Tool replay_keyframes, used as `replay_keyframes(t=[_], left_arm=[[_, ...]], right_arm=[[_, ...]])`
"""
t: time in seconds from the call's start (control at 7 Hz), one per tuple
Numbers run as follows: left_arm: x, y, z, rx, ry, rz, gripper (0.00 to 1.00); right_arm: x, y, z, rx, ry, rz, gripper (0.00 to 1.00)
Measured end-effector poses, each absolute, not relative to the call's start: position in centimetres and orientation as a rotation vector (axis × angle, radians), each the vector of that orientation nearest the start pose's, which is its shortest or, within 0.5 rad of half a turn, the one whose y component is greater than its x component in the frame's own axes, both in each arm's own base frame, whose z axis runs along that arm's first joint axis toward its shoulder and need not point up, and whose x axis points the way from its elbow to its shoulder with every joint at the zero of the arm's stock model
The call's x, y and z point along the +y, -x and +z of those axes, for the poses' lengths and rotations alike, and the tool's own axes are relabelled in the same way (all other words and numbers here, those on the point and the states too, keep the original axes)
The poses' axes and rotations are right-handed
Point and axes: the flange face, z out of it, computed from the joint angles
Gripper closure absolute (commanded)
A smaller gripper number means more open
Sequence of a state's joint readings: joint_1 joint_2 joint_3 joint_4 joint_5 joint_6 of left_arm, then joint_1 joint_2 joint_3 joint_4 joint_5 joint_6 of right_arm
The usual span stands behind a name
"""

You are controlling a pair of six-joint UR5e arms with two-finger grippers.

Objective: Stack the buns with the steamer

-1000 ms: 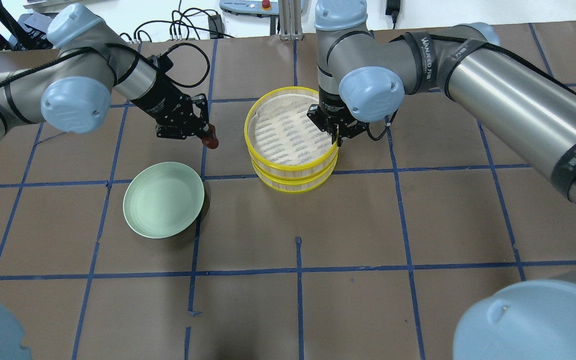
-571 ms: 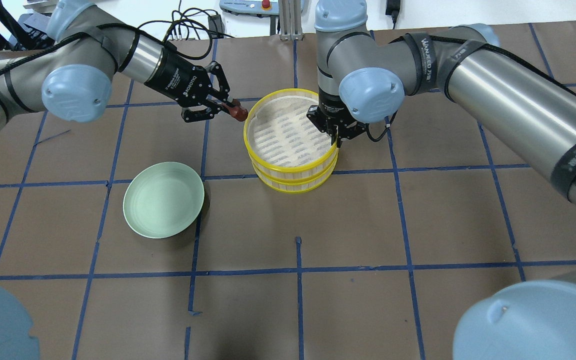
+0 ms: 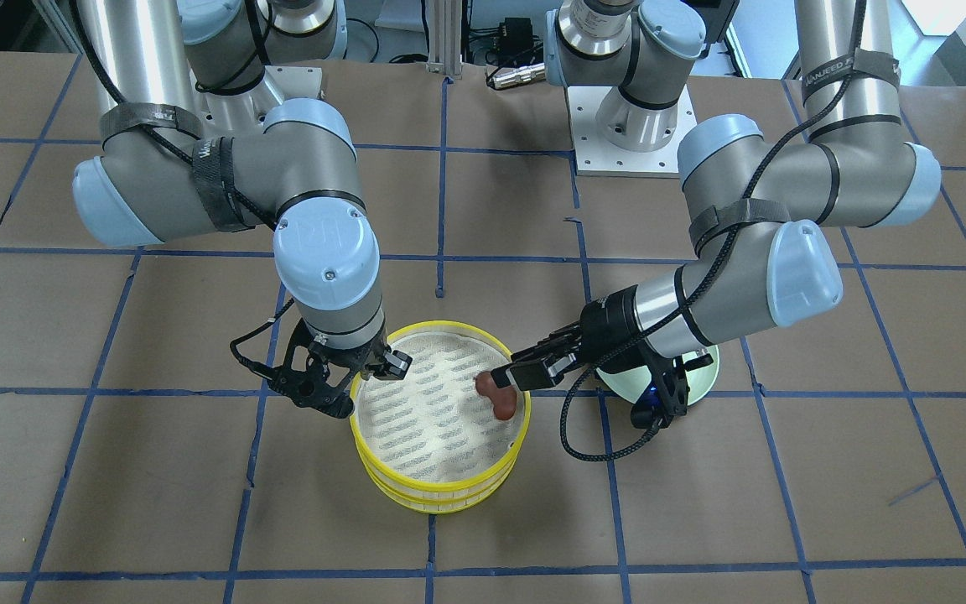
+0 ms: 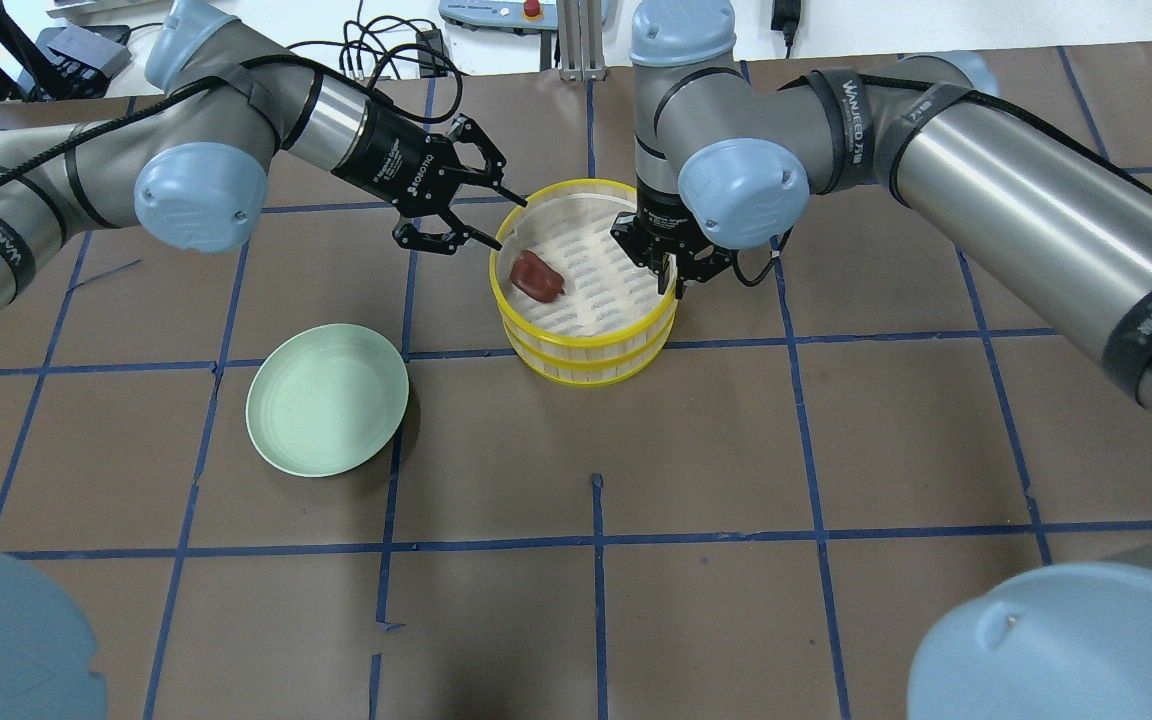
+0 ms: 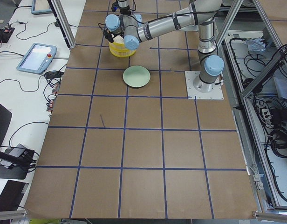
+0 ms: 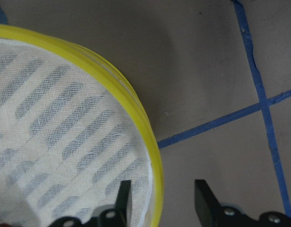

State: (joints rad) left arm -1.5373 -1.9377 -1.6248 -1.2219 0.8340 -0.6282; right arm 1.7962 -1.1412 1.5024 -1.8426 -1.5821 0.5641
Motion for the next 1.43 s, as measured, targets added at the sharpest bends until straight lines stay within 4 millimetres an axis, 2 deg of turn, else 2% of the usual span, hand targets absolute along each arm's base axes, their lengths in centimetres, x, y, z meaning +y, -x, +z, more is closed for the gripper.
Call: replay_keyframes(t=[0.14,0.29,0.43,0.57,0.71,0.86,1.0,1.14,1.29,1.43], left_arm=[[-61.3,17.5,32.0,-2.359,-0.817,-0.294,0.0],[-61.6,16.4,32.2,-2.498,-0.783,-0.169,0.0],[-61.6,15.0,32.6,-2.686,-0.644,-0.032,0.0],[-61.5,13.3,32.7,-2.91,-0.424,0.078,0.0],[-61.5,11.8,33.2,-3.082,-0.255,0.129,0.0],[-61.2,11.0,34.7,-3.168,-0.179,0.112,0.0],[-59.9,11.0,37.6,-3.203,-0.144,0.013,0.0],[-57.6,11.6,41.7,-3.206,-0.122,-0.094,0.0],[-54.5,12.6,45.9,-3.174,-0.108,-0.159,0.0],[-52.0,13.4,48.1,-3.134,-0.125,-0.186,0.0]], right_arm=[[-59.2,-24.9,32.3,3.138,-0.471,0.097,0.0],[-59.0,-21.9,35.4,3.139,-0.405,0.075,0.0],[-58.1,-18.8,39.2,3.141,-0.329,0.06,0.0],[-56.6,-16.4,42.7,3.144,-0.257,0.045,0.0],[-54.8,-14.9,45.9,3.147,-0.201,0.039,0.0],[-53.2,-14.3,48.6,3.145,-0.136,0.034,0.0],[-52.1,-14.2,50.7,3.137,-0.073,0.041,0.0],[-51.5,-14.3,51.9,3.133,-0.037,0.06,0.0],[-51.2,-14.3,52.3,3.133,-0.009,0.077,0.0],[-51.1,-14.2,52.4,3.143,0.015,0.084,0.0]])
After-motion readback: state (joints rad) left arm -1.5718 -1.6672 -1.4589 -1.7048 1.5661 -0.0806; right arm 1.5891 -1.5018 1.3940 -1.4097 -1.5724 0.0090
